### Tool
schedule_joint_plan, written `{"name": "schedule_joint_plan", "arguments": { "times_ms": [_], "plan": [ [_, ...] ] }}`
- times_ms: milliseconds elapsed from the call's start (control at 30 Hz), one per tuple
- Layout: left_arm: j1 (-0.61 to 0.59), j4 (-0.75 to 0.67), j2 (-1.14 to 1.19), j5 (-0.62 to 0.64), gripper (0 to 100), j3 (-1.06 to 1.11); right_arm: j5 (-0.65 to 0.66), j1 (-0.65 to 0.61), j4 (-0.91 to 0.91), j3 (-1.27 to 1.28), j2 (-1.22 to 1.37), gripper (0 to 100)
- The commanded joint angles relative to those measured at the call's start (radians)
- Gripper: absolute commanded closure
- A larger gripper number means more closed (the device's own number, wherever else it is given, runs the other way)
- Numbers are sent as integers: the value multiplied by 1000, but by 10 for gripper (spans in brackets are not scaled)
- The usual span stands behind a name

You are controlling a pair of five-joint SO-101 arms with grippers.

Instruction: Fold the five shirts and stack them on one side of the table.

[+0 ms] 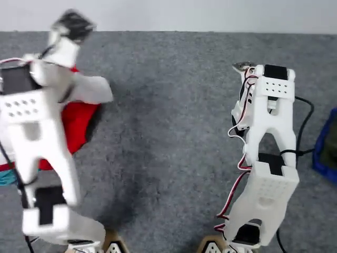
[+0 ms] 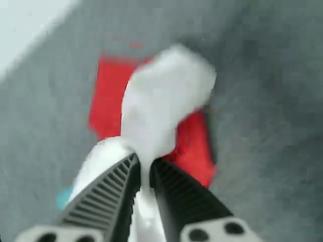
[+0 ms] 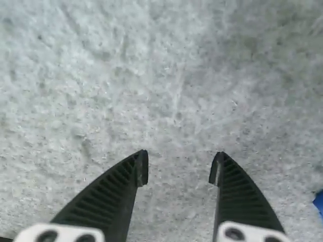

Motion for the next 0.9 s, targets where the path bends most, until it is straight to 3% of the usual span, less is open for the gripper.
{"name": "schedule_joint_plan", "arguments": {
  "times_ms": [0, 167, 267, 333, 433, 533, 867],
  "plan": [
    [288, 21, -178, 170, 988, 24, -8, -1, 44, -5, -64, 786],
    [577, 17, -213, 367, 984, 97, -8, 1, 44, -5, -59, 786],
    [626, 15, -193, 496, 955, 85, -8, -1, 44, -5, -64, 783],
    [623, 9, -198, 603, 862, 41, -6, -1, 44, -5, -64, 783],
    [542, 9, -203, 735, 688, -54, -5, -7, 44, -5, -65, 757],
    [390, 23, -201, 781, 682, -61, -5, -39, 44, -5, -74, 714],
    [-167, 20, -210, 572, 683, 252, 35, -357, 45, 57, -222, 702]
  ]
}}
